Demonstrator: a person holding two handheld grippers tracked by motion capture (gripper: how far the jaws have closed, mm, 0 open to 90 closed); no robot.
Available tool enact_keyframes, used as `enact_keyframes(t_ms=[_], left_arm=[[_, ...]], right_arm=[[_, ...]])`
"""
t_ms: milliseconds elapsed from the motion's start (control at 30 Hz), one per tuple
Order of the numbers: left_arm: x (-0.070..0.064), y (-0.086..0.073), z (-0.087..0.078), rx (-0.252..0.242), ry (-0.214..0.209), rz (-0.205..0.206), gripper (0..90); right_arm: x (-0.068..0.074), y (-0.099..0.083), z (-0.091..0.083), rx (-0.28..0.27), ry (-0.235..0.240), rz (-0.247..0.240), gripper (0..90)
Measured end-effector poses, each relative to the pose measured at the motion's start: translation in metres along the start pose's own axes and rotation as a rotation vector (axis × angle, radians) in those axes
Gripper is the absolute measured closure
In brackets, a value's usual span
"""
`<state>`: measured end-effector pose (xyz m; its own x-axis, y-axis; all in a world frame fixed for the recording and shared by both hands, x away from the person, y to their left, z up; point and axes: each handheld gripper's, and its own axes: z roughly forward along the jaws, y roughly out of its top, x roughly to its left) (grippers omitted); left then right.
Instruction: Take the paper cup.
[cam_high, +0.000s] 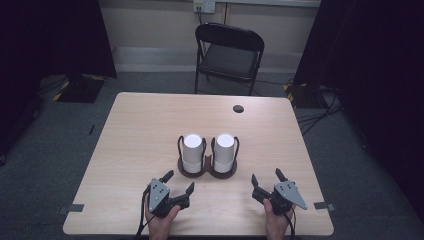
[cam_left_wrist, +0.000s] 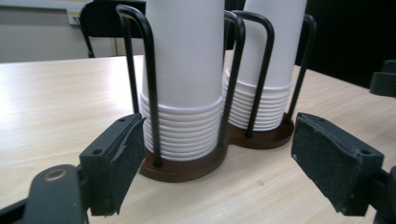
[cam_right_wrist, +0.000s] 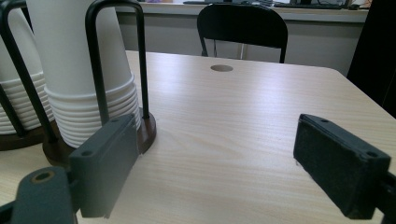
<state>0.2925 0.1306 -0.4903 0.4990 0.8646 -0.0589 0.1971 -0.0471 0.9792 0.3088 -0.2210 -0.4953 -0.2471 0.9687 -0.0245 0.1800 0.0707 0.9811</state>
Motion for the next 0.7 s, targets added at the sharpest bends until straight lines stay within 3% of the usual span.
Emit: enact_keyframes(t_ms=[367,700], left_arm=[[0.015,0.010,0.000,0.006,-0.028,-0.049,18.7],[0.013,0.021,-0.001,-0.003,-0.054,-0.035,19.7]], right_arm=[[0.001,0.000,0.000,0.005,-0.010,-0.008,14.8],[0.002,0.000,-0.002,-0.004,-0.031,-0.002,17.5]])
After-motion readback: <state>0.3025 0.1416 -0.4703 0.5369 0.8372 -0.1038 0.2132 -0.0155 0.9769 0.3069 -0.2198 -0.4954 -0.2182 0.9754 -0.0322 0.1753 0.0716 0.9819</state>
